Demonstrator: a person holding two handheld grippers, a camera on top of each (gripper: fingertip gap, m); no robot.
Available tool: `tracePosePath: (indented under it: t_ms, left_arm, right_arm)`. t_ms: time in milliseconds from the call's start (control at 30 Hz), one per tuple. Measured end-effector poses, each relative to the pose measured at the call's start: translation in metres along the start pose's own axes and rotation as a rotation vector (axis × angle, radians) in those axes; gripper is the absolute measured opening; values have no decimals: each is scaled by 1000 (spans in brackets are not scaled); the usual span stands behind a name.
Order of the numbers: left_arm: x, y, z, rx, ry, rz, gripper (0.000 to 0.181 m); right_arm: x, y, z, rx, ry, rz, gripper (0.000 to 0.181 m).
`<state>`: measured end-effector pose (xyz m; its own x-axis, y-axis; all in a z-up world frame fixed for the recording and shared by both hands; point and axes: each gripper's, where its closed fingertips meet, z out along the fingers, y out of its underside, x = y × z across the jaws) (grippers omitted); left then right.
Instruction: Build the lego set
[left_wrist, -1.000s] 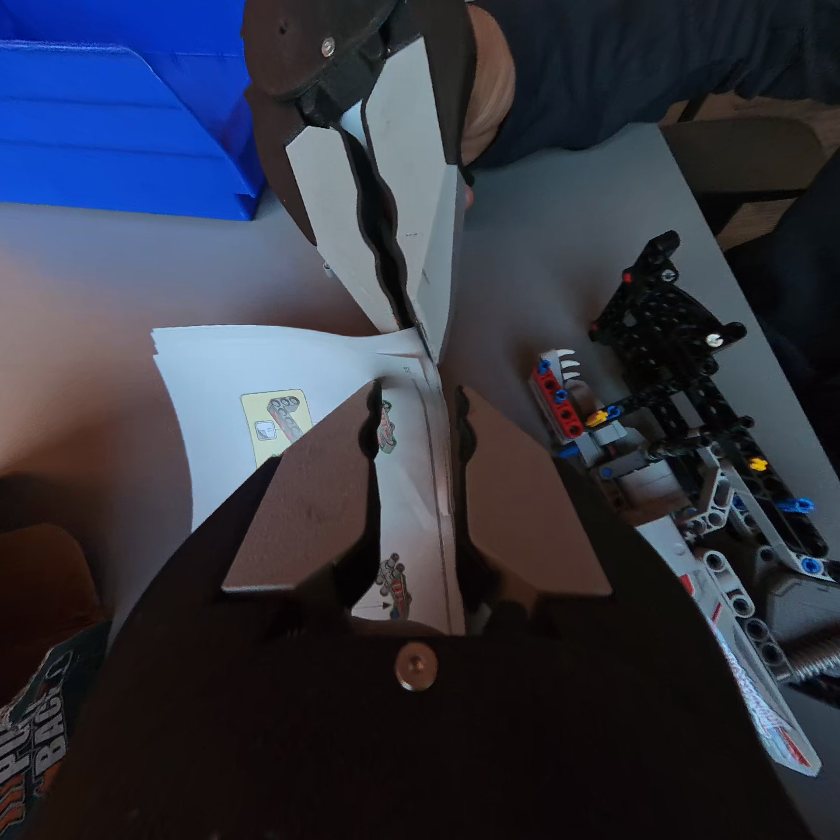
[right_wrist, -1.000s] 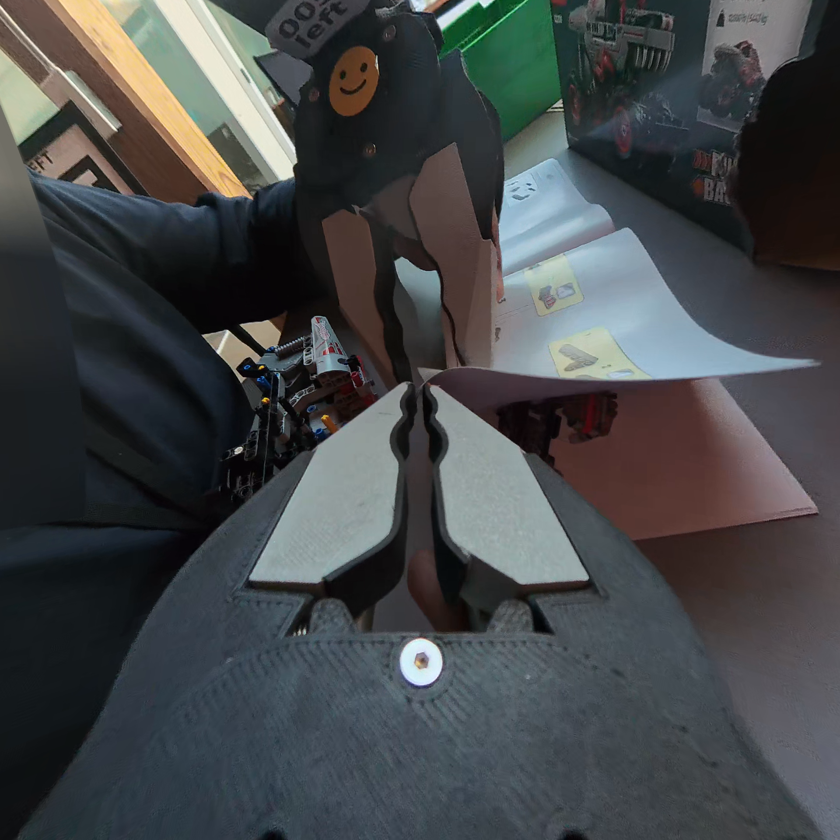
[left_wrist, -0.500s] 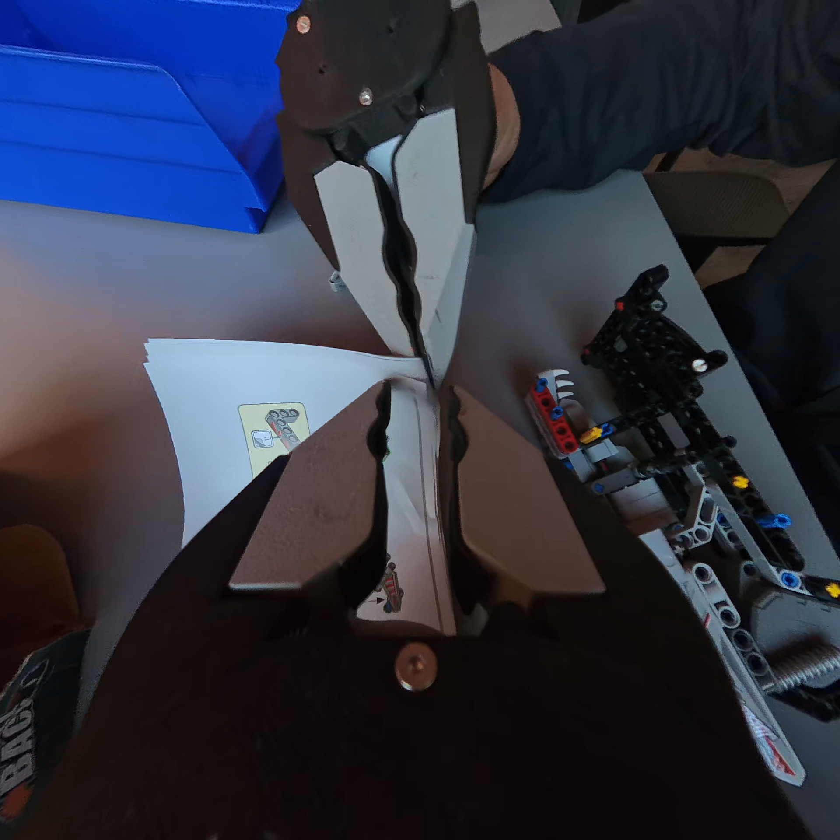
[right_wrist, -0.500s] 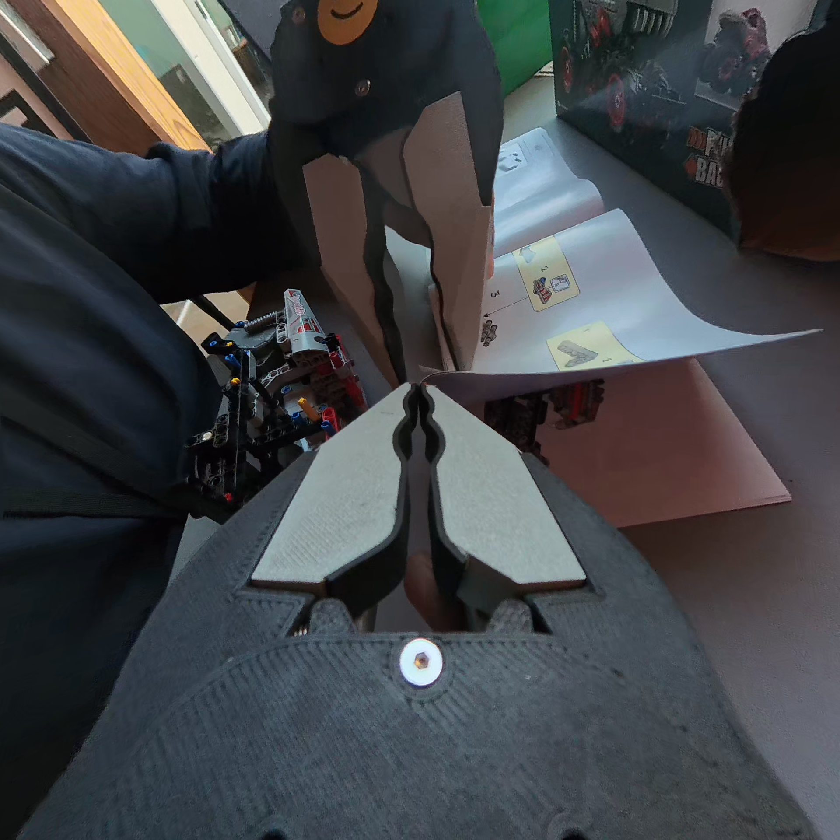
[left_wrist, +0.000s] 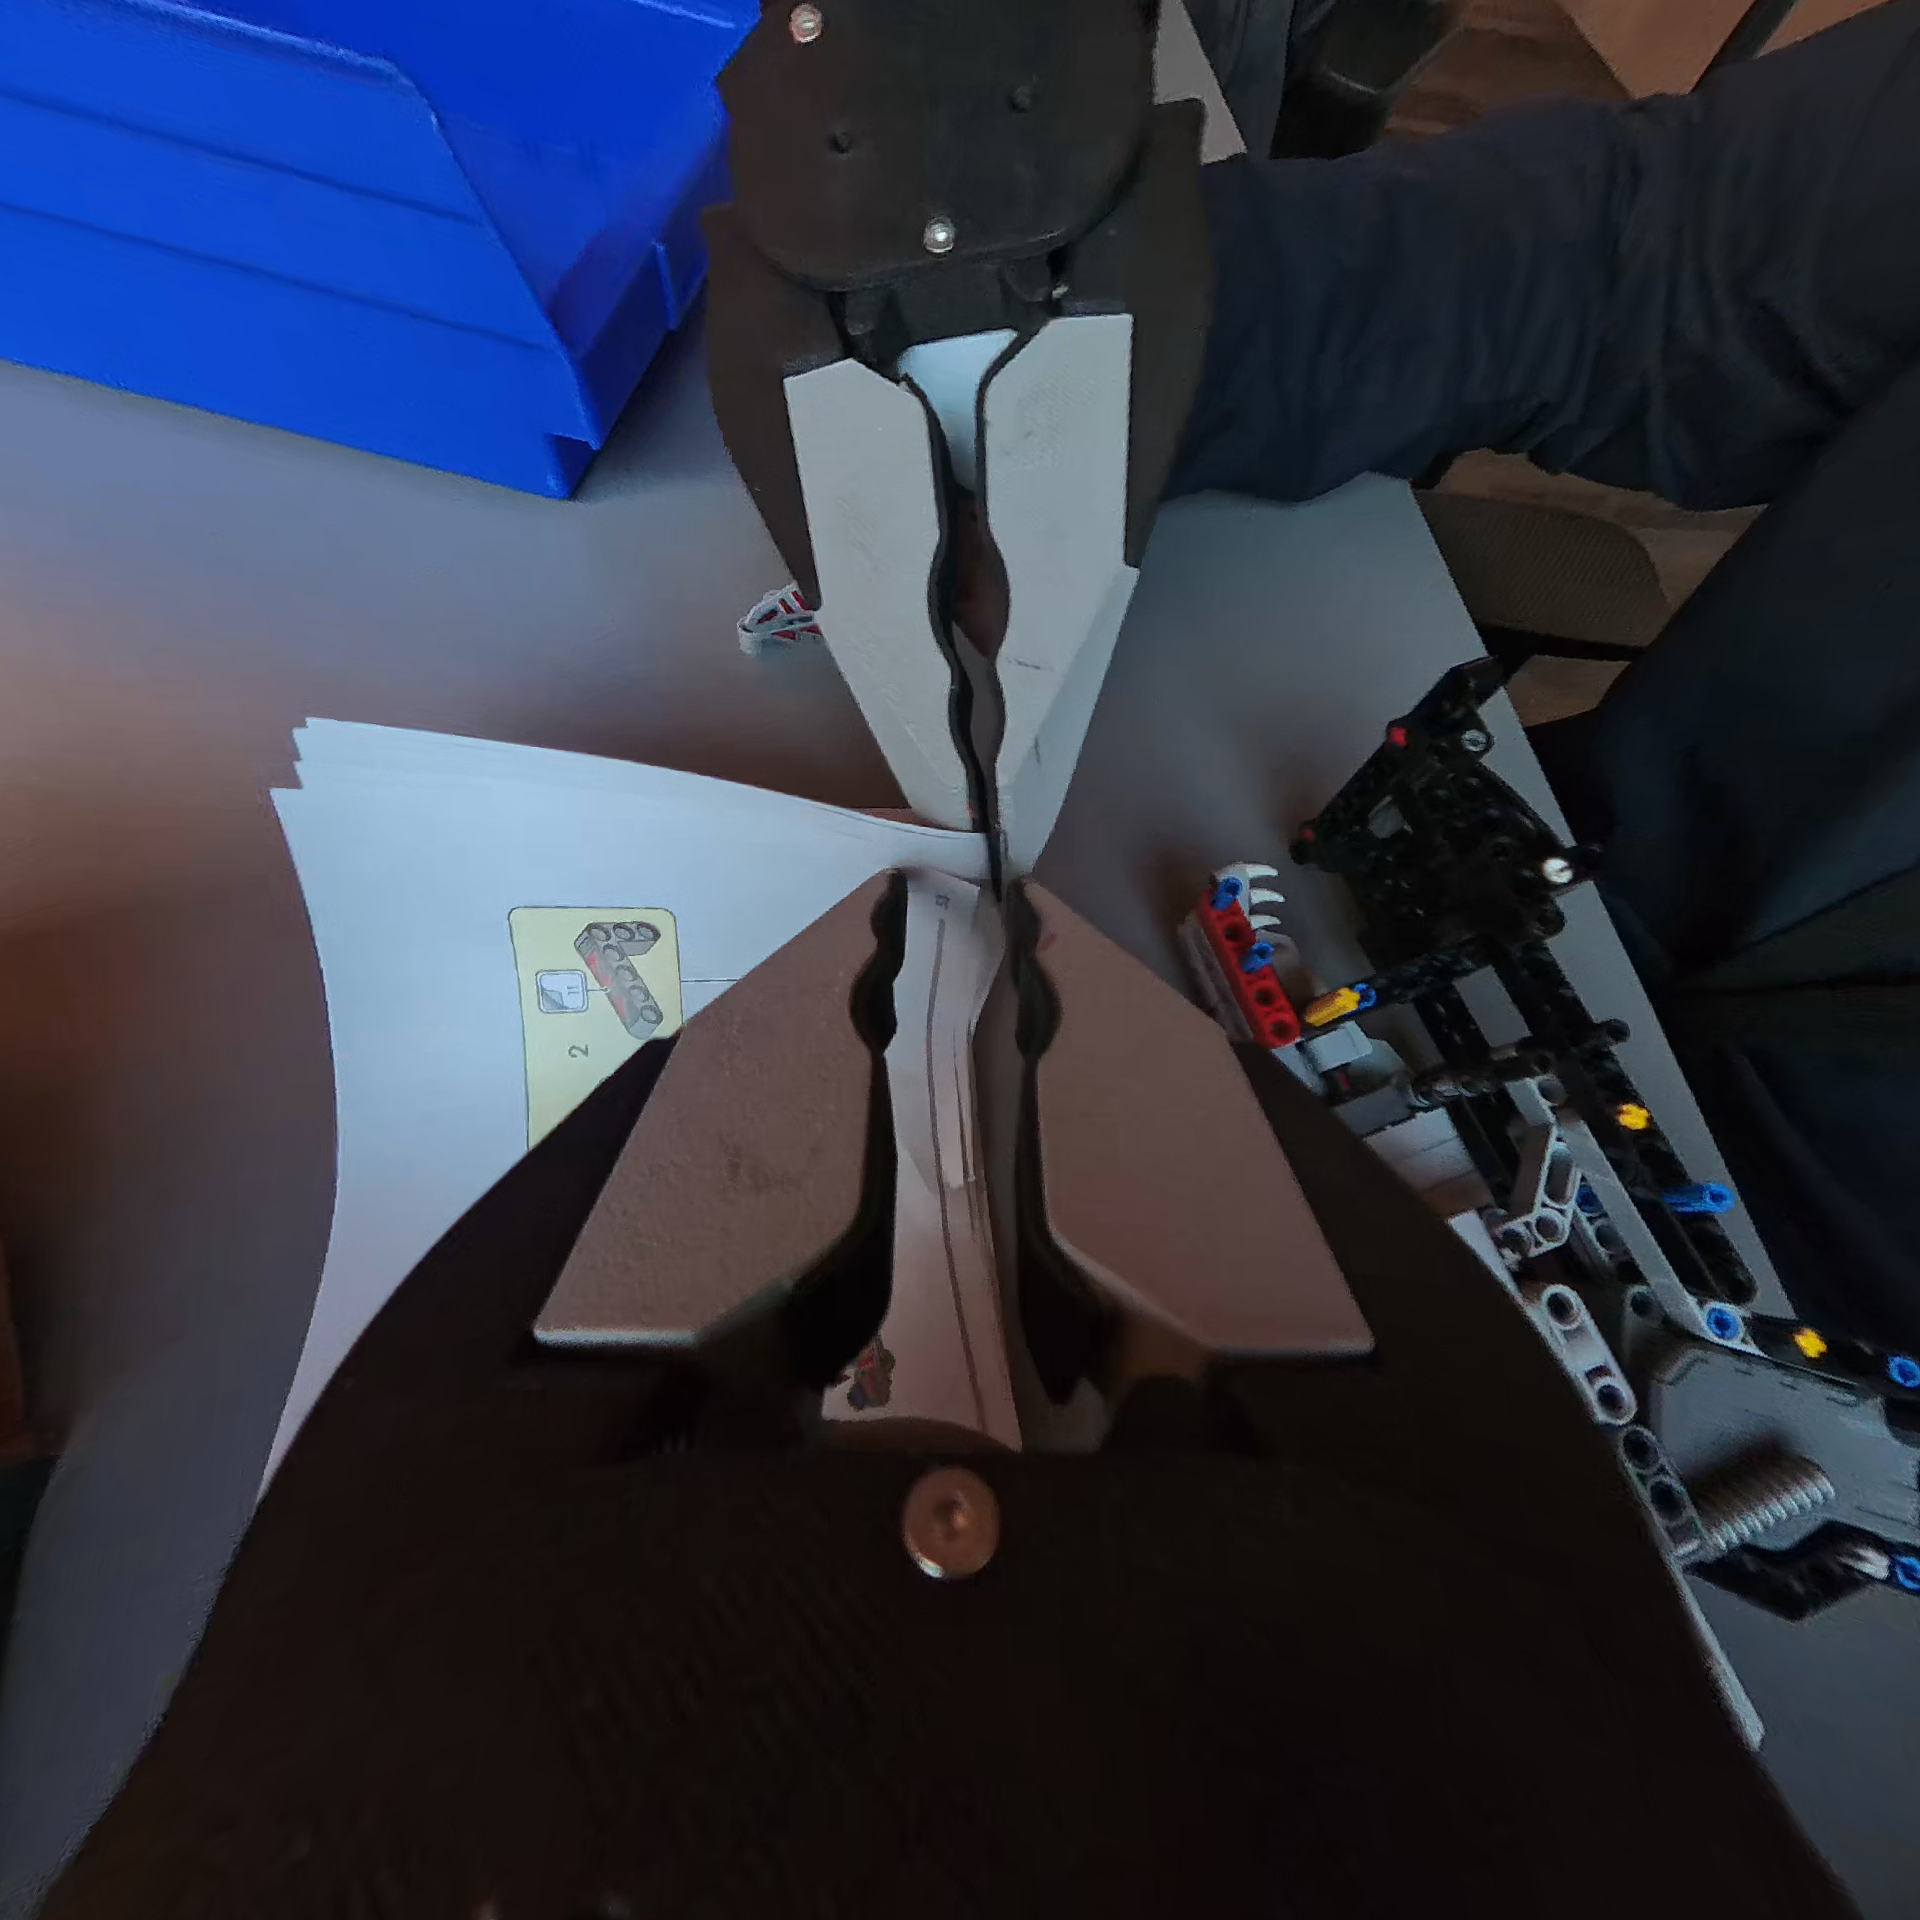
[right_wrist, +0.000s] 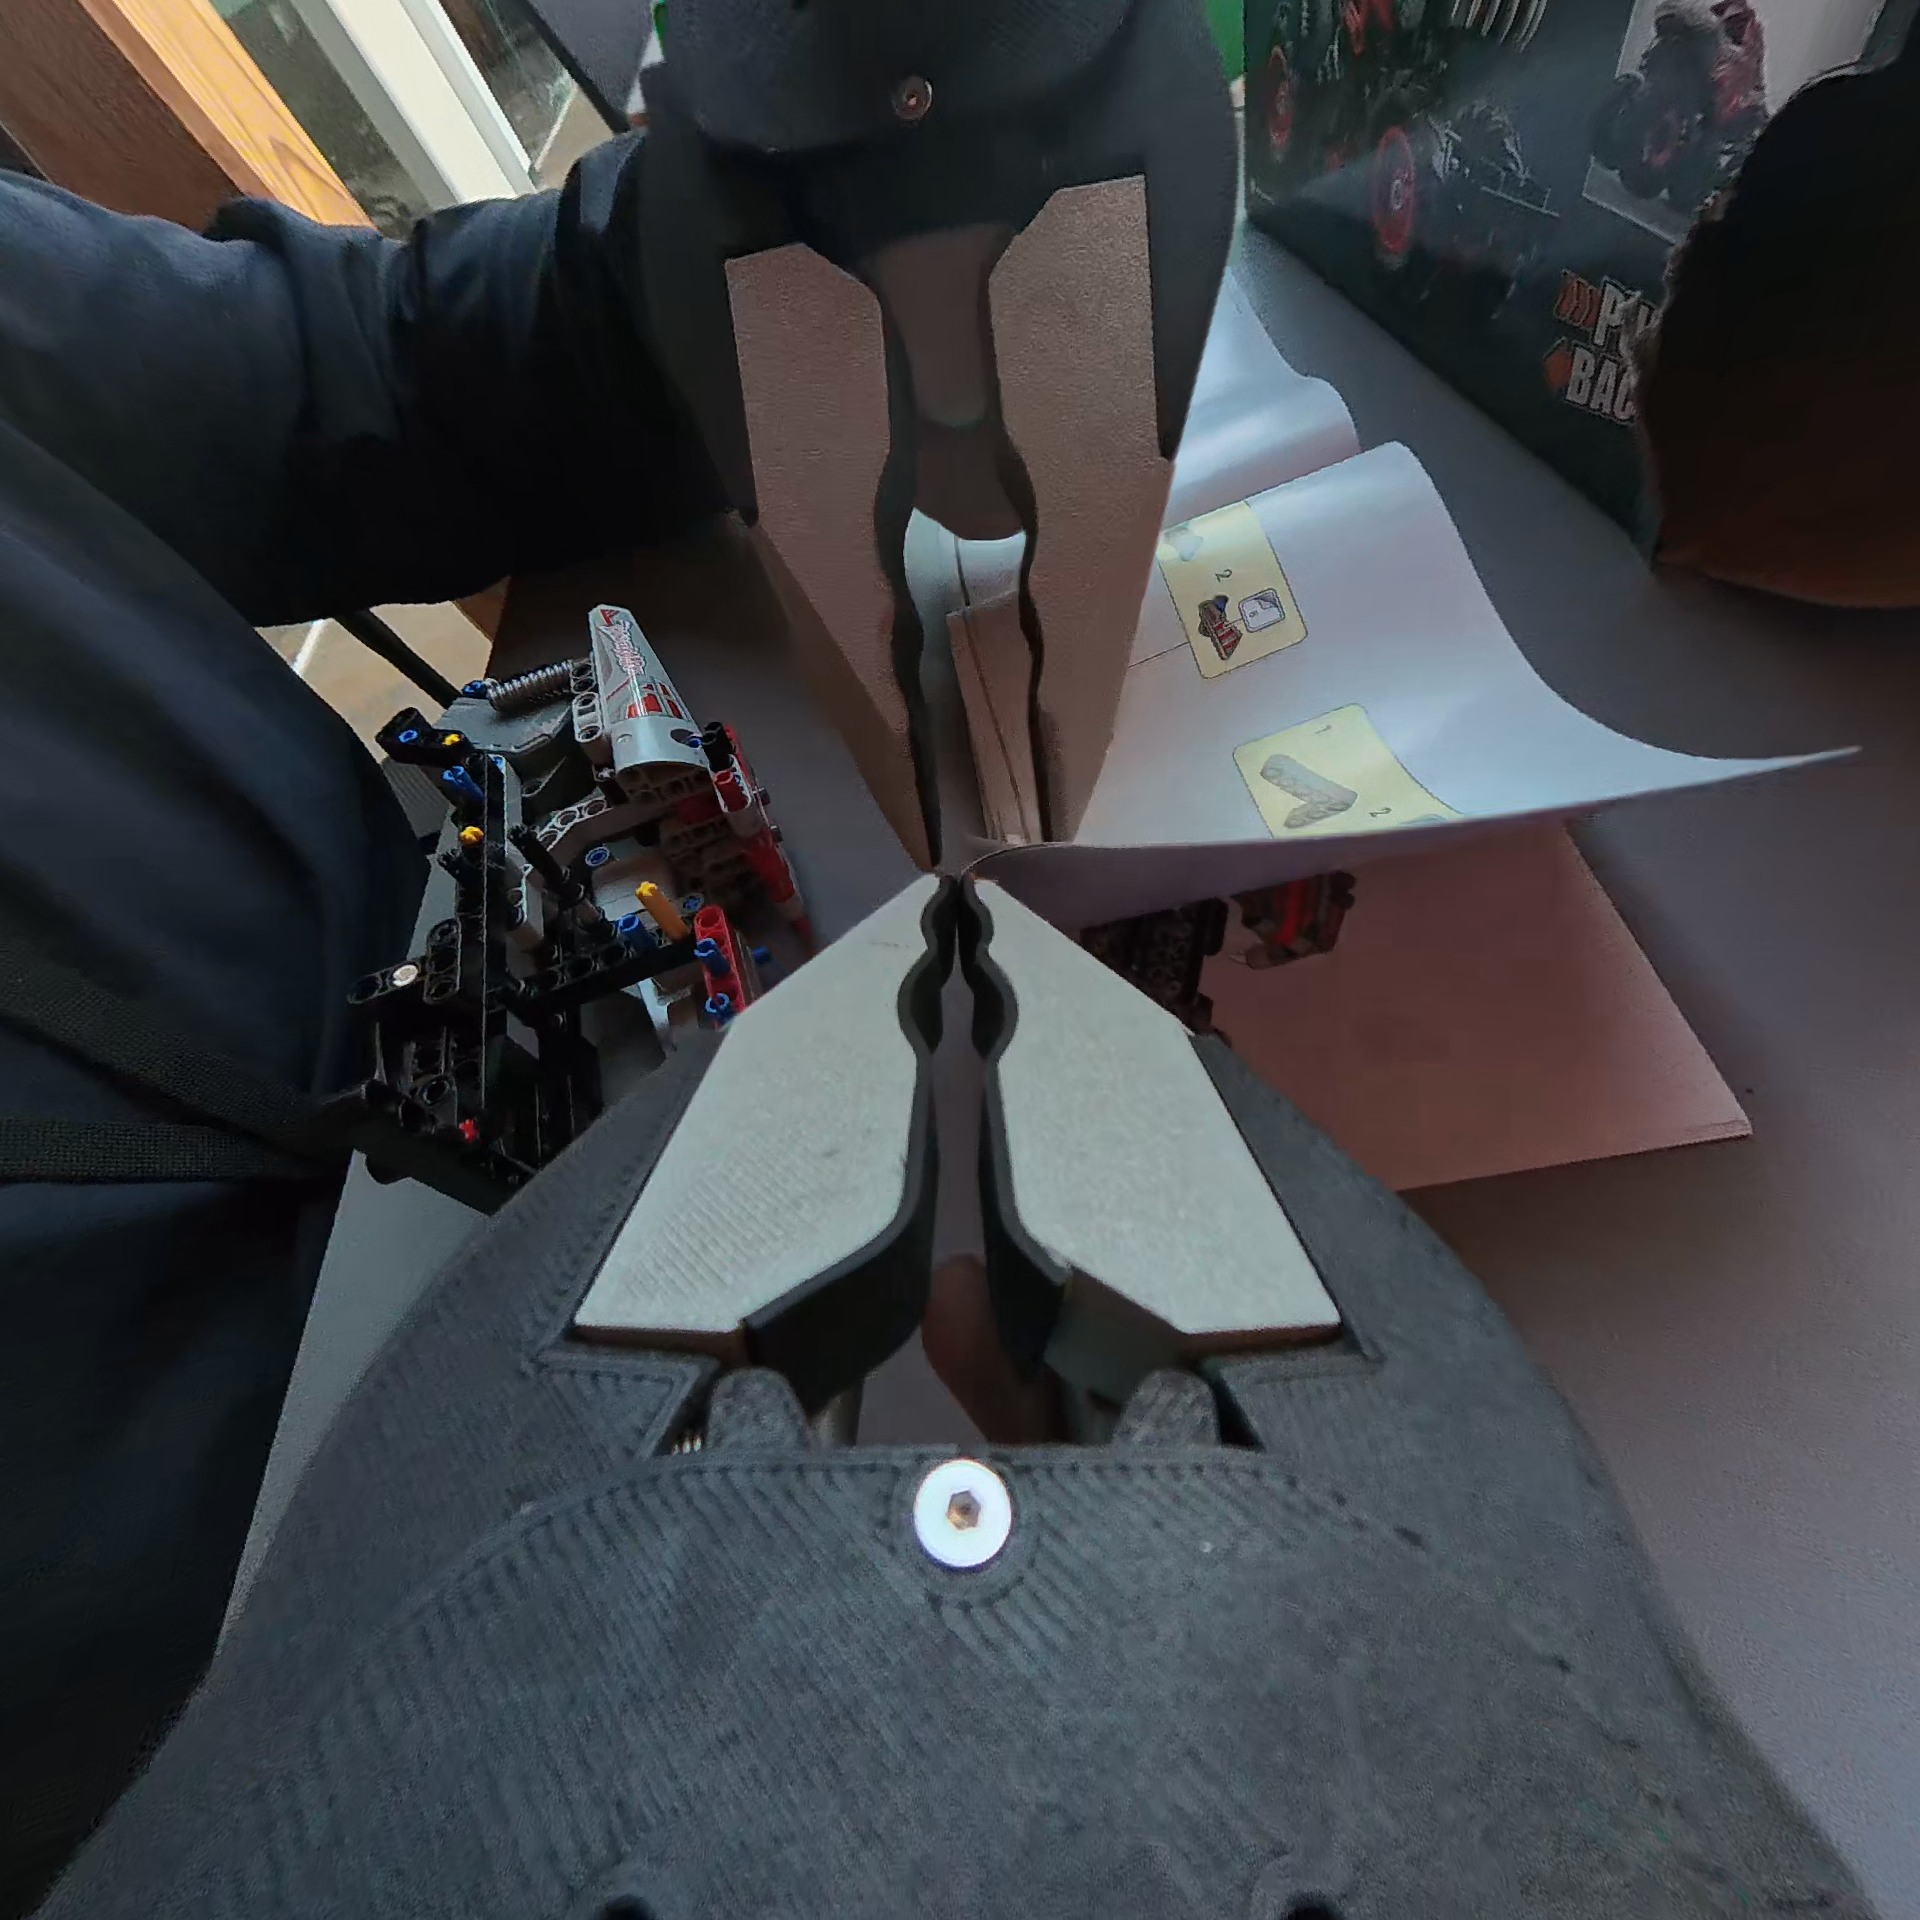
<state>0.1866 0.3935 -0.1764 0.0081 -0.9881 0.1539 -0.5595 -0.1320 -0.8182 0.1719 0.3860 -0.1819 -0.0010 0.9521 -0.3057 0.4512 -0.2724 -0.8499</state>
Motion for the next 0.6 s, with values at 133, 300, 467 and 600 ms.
tracePosePath:
  t_ms: [133,300,467,600]
  left_arm:
    - [-4,0,-1,8,-13,-20,7]
    - [-12,6,1,-28,-65,-31,0]
    - [-23,10,-7,-63,-145,-43,0]
    - [-26,16,-46,-64,-265,-86,0]
  right_arm:
    - [-1,1,1,-7,2,-5,0]
    - [-1,0,1,-6,1,0,0]
    - [3,2,0,-15,18,13,0]
    - [8,3,-5,-21,32,37,0]
